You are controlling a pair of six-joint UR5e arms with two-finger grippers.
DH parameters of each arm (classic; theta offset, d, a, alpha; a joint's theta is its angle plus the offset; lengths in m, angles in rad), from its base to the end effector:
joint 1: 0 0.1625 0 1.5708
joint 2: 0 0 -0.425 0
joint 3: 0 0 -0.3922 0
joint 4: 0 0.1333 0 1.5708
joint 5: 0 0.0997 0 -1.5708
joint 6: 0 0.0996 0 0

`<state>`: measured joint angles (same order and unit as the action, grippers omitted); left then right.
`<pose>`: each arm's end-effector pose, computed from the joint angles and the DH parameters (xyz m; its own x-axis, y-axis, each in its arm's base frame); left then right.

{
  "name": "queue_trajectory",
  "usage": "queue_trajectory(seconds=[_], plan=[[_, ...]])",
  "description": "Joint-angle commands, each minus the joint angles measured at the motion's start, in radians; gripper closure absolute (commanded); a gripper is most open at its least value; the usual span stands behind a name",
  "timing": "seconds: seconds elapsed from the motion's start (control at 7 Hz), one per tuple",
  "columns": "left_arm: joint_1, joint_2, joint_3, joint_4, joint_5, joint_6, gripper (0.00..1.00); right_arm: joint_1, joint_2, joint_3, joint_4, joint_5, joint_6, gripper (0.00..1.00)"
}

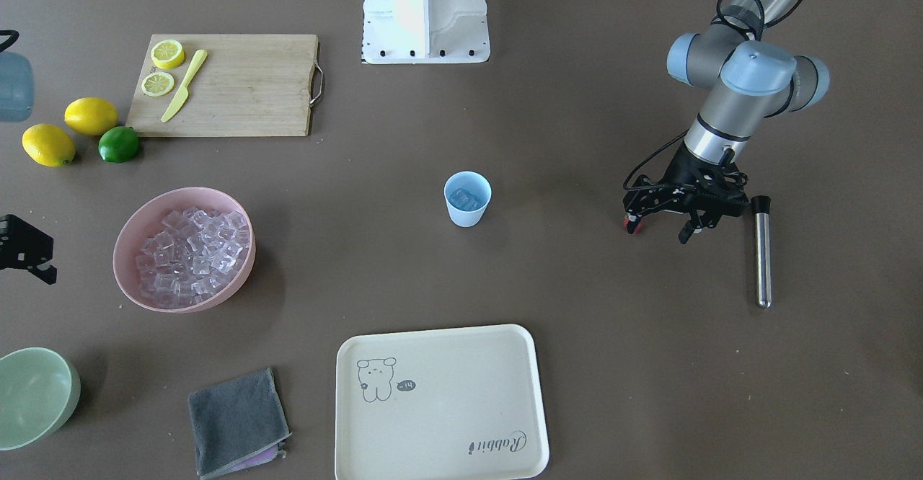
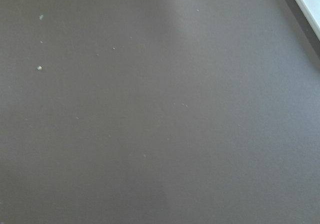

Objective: Mash ice and strawberries in cup

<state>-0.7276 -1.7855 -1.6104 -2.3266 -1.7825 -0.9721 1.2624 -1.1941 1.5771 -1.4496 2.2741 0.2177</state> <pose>0.3775 -0.4867 0.4464 0.6196 0.1860 -0.7626 0.2036 0.9002 0.3850 -0.1299 -0.6346 0.4295 0.6744 -0.3365 0.6572 0.1230 0.9289 0.3494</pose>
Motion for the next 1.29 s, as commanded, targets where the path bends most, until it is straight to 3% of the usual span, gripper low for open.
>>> queue_trajectory(seconds=[0.0,0.71,0.86,1.14], plan=[[0.020,-0.023,-0.008,0.052,0.015,-0.010,0.03,0.061,-0.038,-0.060,0.066,0.061,-0.089,0.01],[0.073,0.001,0.006,0.055,0.014,-0.029,0.03,0.061,-0.036,-0.068,0.067,0.058,-0.084,0.01],[0.073,0.003,0.001,0.055,0.014,-0.033,0.13,0.061,-0.033,-0.074,0.071,0.056,-0.084,0.01],[0.073,0.003,0.007,0.055,0.014,-0.033,0.51,0.061,-0.035,-0.112,0.121,0.054,-0.084,0.01]])
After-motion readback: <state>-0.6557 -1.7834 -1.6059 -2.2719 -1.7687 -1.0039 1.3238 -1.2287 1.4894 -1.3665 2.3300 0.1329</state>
